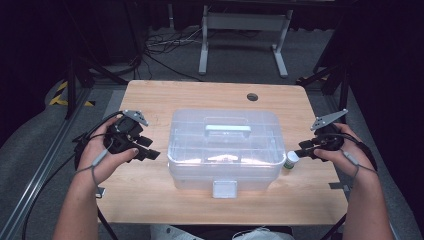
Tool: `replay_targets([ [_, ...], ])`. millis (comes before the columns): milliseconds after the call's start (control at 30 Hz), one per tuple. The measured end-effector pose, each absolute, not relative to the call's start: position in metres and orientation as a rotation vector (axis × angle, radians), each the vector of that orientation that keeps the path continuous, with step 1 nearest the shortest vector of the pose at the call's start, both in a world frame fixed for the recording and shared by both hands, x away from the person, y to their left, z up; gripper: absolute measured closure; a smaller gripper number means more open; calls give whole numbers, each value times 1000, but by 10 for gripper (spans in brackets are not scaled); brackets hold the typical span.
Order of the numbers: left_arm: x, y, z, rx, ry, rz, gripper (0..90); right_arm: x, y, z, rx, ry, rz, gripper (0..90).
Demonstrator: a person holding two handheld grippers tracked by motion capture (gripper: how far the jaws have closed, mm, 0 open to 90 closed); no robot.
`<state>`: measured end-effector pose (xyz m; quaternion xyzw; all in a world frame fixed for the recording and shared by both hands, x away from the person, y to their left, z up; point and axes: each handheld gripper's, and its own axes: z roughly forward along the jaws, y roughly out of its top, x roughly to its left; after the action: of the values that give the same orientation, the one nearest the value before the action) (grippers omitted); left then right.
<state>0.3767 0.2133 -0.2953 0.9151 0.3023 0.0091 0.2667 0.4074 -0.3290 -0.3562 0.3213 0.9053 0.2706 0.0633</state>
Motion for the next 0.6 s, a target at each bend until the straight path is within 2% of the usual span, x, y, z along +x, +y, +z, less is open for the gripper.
replay_targets([
  [167, 380, 201, -283, 2477, 763, 17, 454, 408, -328, -357, 971, 2737, 815, 588],
  [400, 385, 183, -274, 2394, 686, -51, 447, 408, -327, -358, 976, 2741, 815, 584],
  [600, 390, 166, -268, 2396, 656, -28, 461, 409, -327, -358, 977, 2743, 816, 584],
])
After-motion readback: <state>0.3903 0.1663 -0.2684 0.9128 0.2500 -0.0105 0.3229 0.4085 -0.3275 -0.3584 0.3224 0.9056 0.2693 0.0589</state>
